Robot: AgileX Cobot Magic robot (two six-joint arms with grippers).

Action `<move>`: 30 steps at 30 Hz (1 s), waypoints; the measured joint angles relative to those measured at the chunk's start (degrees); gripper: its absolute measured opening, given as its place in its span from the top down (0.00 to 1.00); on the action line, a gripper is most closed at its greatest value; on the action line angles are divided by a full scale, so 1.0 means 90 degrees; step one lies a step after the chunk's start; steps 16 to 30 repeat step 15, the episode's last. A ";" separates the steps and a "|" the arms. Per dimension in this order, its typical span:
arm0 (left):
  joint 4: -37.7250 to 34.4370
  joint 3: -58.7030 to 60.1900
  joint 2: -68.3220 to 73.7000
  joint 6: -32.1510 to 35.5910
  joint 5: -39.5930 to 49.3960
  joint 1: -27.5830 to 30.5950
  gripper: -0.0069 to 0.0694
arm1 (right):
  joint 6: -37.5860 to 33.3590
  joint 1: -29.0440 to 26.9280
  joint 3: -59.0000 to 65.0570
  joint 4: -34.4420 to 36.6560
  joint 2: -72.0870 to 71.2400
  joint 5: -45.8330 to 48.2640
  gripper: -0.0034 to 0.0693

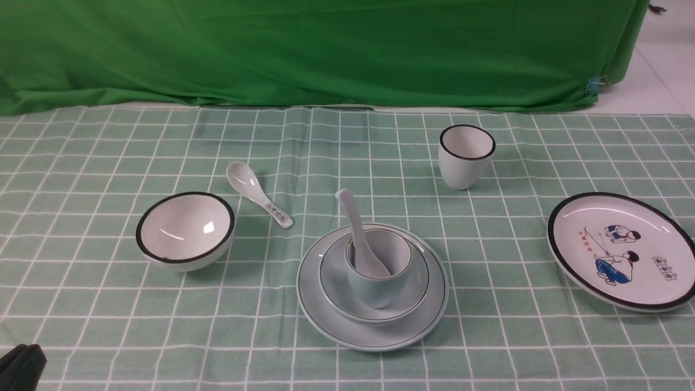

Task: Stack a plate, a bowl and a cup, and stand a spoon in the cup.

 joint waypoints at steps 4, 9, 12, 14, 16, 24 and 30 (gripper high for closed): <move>0.0000 0.0000 0.0000 0.0005 0.0000 0.0000 0.89 | 0.0000 0.0000 0.0000 0.0000 0.0000 0.0000 0.73; 0.0000 0.0000 0.0000 0.0005 0.0000 0.0000 0.89 | 0.0000 0.0000 0.0000 0.0000 0.0000 0.0000 0.72; 0.0000 0.0000 0.0000 0.0005 0.0000 0.0000 0.89 | 0.0000 0.0000 0.0000 0.0000 0.0000 0.0000 0.71; 0.0000 0.0000 0.0000 0.0005 0.0000 0.0000 0.89 | 0.0000 0.0000 0.0000 0.0000 0.0000 0.0000 0.71; 0.0000 0.0000 0.0000 0.0005 0.0000 0.0000 0.89 | 0.0000 0.0000 0.0000 0.0000 0.0000 0.0000 0.70; 0.0000 0.0000 0.0000 0.0005 0.0000 0.0000 0.89 | 0.0000 0.0000 0.0000 0.0000 0.0000 0.0000 0.70; 0.0000 0.0000 0.0000 0.0005 0.0000 0.0000 0.89 | 0.0000 0.0000 0.0000 0.0000 0.0000 0.0000 0.70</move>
